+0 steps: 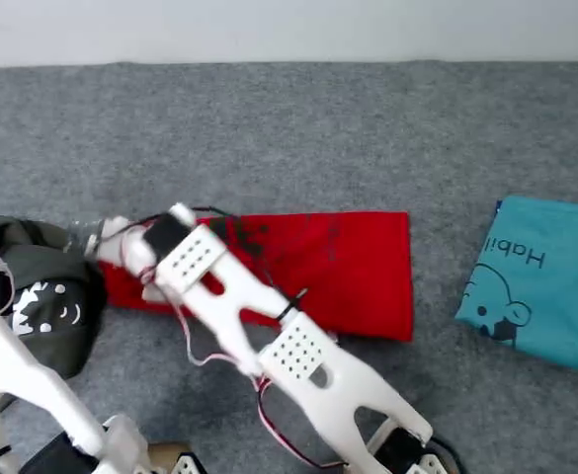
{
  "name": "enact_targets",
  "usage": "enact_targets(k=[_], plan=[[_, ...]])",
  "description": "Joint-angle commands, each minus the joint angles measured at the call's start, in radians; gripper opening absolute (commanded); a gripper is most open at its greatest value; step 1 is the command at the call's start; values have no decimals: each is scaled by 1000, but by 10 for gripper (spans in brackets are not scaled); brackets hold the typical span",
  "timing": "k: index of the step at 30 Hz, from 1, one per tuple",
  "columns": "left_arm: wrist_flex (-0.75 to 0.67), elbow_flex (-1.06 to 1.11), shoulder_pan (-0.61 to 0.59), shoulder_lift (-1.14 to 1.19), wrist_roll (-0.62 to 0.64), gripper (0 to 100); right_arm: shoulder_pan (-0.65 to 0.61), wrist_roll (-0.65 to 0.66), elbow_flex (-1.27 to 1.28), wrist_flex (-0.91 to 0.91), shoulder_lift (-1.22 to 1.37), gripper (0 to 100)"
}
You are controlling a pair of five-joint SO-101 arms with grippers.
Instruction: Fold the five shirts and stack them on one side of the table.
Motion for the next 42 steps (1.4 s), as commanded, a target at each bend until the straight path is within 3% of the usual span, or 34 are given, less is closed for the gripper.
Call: enact_targets(k=[1,10,17,27,42], plan=[[-28,-5,6,-38,2,9,-50,-18,-34,85,-71,21],[-28,-5,8,-38,2,9,50,-18,-35,90,-237,21],[-28,-5,21,-35,2,10,159,-18,-32,79,-205,21],[-28,-8,54,-38,5,9,104,-126,-25,94,-292,24],[-28,-5,51,-37,6,9,67,-227,543,87,-469,21]])
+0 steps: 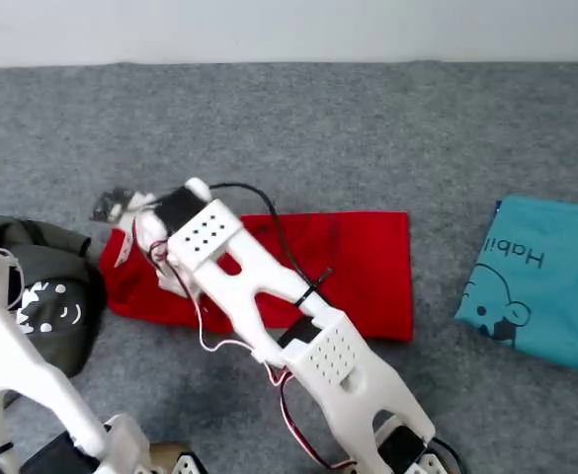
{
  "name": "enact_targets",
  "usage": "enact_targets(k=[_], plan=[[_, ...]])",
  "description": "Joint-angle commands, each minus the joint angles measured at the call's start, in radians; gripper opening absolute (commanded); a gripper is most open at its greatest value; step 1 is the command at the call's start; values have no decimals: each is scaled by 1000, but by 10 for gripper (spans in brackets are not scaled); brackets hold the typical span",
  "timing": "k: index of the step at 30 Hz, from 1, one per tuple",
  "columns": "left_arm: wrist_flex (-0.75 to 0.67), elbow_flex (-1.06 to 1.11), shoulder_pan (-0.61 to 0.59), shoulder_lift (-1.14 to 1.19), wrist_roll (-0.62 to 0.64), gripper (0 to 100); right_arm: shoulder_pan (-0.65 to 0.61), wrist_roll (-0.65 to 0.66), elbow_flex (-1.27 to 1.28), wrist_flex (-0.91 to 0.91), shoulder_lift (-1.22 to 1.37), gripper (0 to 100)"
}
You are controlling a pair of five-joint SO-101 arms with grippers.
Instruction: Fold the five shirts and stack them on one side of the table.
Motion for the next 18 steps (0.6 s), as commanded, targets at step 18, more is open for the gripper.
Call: enact_targets(k=[18], plan=[[-26,-5,5,-37,6,9,160,74,-17,42,-94,26]])
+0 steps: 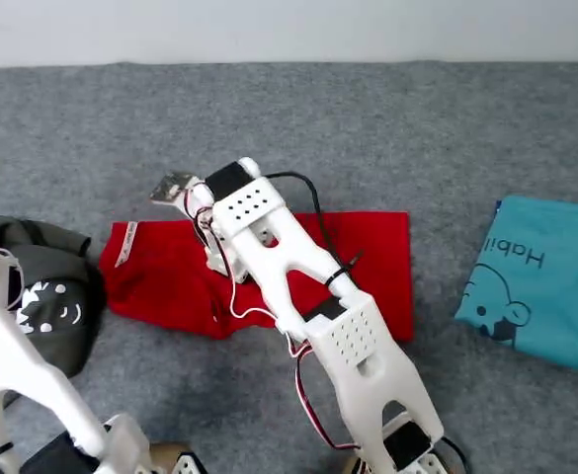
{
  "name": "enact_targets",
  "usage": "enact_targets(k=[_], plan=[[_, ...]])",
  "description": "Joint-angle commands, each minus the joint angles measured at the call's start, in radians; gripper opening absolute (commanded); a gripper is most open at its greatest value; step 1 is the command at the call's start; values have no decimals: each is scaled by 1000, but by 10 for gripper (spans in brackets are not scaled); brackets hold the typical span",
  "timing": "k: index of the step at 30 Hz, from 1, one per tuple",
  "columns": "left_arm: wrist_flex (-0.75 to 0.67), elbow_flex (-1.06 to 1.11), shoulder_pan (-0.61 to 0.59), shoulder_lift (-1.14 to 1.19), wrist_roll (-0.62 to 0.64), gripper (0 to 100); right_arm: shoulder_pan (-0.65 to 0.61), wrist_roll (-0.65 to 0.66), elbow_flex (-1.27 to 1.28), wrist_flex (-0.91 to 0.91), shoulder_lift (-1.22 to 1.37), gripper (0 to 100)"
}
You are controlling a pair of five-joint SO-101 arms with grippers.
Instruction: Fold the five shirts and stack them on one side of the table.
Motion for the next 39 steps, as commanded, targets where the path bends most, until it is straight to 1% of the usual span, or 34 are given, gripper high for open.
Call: enact_targets(k=[1,3,4,8,12,16,28,30,33,35,39], plan=[[-26,-5,5,-37,6,9,-35,-2,-71,44,-117,27],[-26,-5,3,-37,6,9,-64,-52,-63,44,-154,32],[-28,-5,2,-37,6,9,-76,-74,-51,44,-173,50],[-28,-7,-20,-38,6,10,-133,-204,58,44,-239,160],[-28,-5,-61,-37,6,10,-205,-310,149,42,-274,165],[-28,-5,-78,-37,6,10,-249,-321,170,41,-239,165],[-21,-5,-78,-37,6,9,-249,-322,166,35,-102,164],[-21,-5,-78,-37,6,9,-249,-322,166,35,-102,136],[-21,-5,-78,-37,6,9,-251,-311,164,31,-102,51],[-21,-5,-78,-37,6,9,-251,-273,164,33,-102,10],[-21,-5,-78,-37,6,9,-236,-242,164,39,-122,10]])
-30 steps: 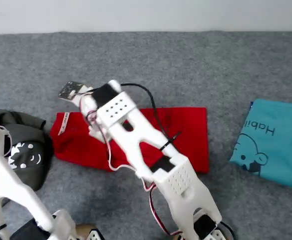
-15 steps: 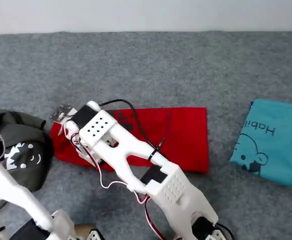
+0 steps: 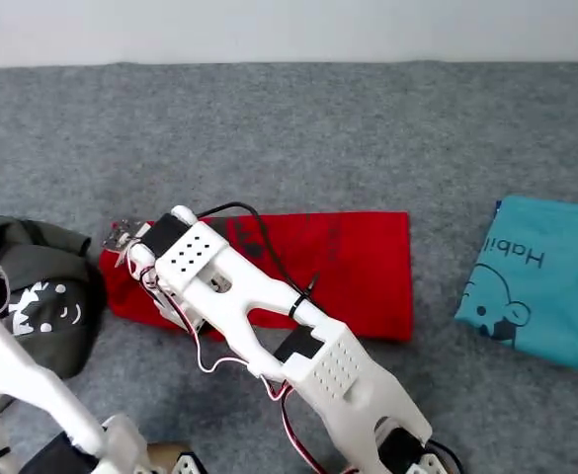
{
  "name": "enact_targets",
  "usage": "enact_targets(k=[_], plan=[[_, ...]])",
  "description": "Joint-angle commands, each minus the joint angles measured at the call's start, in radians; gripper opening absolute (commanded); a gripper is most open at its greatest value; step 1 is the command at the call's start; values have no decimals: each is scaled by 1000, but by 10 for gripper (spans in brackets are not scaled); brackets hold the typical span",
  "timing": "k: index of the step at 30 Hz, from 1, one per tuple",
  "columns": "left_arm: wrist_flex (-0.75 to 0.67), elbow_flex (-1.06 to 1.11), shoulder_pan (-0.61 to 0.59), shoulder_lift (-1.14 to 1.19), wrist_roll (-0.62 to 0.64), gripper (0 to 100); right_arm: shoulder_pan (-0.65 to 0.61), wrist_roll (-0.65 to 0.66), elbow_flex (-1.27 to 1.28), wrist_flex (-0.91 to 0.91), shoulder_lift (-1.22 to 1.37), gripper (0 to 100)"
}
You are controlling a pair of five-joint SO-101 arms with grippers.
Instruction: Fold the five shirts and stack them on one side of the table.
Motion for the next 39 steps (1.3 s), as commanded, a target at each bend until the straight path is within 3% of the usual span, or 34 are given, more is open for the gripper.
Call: enact_targets(k=[1,11,17,22,25,34,39], plan=[[-21,-5,-3,-37,6,9,19,21,-11,39,-50,10],[-21,-5,2,-38,6,9,163,247,-11,31,-143,10],[-23,-5,3,-38,6,9,194,275,-9,-35,-108,17],[-21,-5,3,-38,3,9,194,270,-11,-28,-68,154],[-21,-5,3,-38,2,9,191,270,-11,-28,-87,177],[-25,-5,3,-38,2,9,176,269,-11,-4,-263,171],[-21,-5,3,-38,2,9,140,269,-5,24,-265,10]])
